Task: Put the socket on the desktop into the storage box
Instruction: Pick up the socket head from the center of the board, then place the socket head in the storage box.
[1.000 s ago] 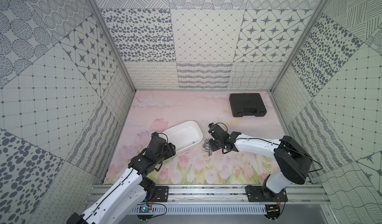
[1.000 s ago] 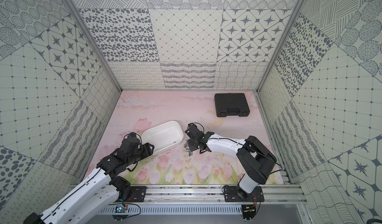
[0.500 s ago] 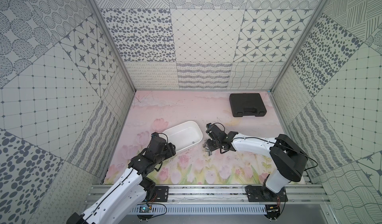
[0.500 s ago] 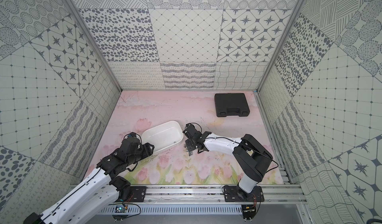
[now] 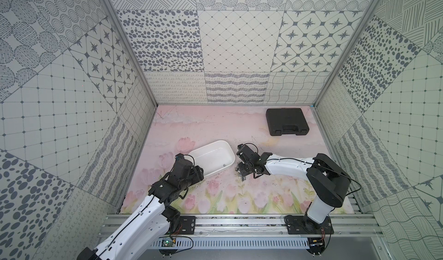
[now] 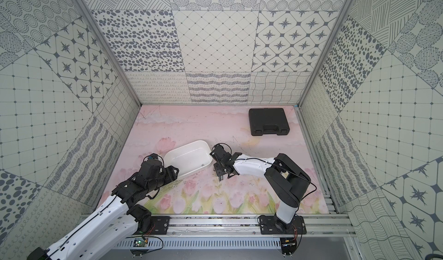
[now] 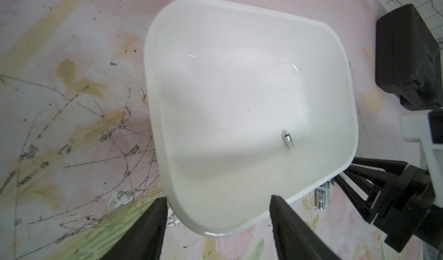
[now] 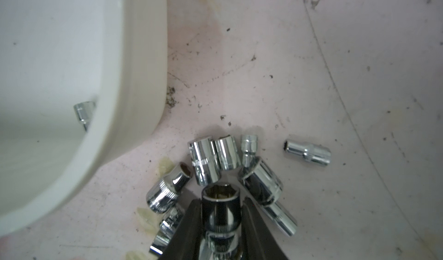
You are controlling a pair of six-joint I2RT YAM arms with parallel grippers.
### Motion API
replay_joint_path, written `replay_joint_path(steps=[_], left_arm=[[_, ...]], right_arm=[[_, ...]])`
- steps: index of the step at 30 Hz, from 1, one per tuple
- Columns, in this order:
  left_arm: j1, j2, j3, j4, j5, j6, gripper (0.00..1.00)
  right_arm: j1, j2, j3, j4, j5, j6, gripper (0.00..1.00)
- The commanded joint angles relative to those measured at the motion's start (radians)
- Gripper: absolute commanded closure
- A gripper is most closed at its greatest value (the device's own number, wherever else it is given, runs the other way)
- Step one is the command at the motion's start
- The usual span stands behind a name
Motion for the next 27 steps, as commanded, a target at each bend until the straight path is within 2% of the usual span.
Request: replay_joint_path(steps=[1, 16, 27], left_arm=[[-0.002, 0.0, -0.001, 0.022, 0.015, 0.014, 0.28], [-0.002, 0.001, -0.002, 0.022, 0.004, 0.016, 0.28], [-0.001, -0.006, 0.001, 0.011, -0.006, 0.013, 0.28]], right_arm=[[0.008, 0.022, 0.028, -0.003, 0.02, 0.008, 0.7], [0.008, -0.042, 0.014, 0.002, 0.025, 0.005, 0.78], [0.023, -0.208, 0.018, -0.024, 0.051, 0.008, 0.79]])
